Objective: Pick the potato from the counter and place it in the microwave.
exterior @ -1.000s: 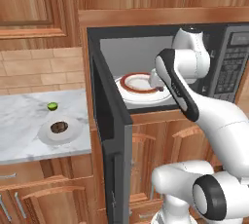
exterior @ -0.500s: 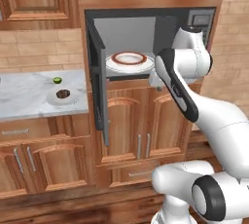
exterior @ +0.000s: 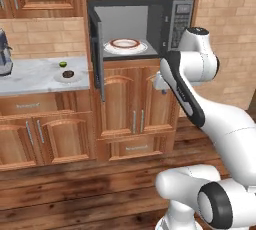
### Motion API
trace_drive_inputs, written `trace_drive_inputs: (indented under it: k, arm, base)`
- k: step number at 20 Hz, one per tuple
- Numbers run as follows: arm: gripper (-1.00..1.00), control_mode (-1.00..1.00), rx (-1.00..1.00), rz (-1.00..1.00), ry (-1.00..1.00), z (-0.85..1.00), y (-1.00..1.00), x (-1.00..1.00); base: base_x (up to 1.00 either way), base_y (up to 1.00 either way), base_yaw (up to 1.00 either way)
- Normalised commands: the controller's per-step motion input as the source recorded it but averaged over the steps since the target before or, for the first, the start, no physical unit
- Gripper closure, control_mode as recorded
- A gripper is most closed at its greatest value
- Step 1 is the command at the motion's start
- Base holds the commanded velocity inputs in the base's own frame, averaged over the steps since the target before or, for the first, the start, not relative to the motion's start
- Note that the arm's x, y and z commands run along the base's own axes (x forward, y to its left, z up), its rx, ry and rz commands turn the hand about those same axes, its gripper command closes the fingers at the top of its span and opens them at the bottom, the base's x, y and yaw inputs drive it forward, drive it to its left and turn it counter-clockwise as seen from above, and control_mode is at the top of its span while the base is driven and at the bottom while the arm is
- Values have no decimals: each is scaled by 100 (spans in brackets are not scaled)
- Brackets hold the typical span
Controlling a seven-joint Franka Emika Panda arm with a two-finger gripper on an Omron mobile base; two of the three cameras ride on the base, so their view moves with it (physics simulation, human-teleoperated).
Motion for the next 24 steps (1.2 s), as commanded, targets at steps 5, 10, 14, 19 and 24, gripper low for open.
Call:
trace_drive_inputs:
  k: [5,10,14,19,24]
  arm:
    - [-100,100,0,0,0,0,0,0]
    - [-100,100,0,0,0,0,0,0]
    - [-100,100,0,0,0,0,0,0]
    - [-100,100,0,0,0,0,0,0]
    - [-100,100,0,0,0,0,0,0]
  base:
    - [-53,96,0]
    - [-4,100,0]
    - [55,100,-4]
    - [100,73,-17]
    - [100,42,-22]
